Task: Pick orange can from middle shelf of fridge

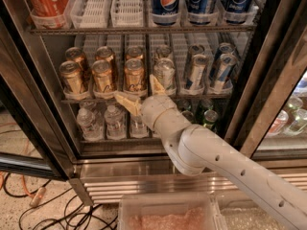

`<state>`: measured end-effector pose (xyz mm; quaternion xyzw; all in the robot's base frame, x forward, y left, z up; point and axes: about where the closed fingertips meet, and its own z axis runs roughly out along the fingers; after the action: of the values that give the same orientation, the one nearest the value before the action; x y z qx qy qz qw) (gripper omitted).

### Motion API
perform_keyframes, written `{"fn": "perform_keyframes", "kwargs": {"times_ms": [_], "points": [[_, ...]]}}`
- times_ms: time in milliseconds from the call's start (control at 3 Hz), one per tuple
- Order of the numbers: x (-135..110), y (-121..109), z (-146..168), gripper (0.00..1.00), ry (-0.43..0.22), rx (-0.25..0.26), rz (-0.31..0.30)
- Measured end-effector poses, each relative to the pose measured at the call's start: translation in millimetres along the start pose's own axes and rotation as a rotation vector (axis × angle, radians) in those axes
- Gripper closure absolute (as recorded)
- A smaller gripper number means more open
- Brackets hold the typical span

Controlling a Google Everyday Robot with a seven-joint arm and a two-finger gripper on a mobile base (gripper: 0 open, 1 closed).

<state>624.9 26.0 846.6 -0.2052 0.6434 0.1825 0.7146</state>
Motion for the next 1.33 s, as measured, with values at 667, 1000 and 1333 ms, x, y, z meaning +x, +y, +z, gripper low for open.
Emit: {"fn": "perform_keyframes", "kwargs": {"times_ms": [667,1000,1333], "points": [[7.8,-19.8,42.4,0.24,-0.011,0.027,0.044],[8.2,-17.4,49.2,0.41,-0.011,0.016,0.047],[8.0,-15.7,52.6,0.63,-0.012,0.01,0.048]]}}
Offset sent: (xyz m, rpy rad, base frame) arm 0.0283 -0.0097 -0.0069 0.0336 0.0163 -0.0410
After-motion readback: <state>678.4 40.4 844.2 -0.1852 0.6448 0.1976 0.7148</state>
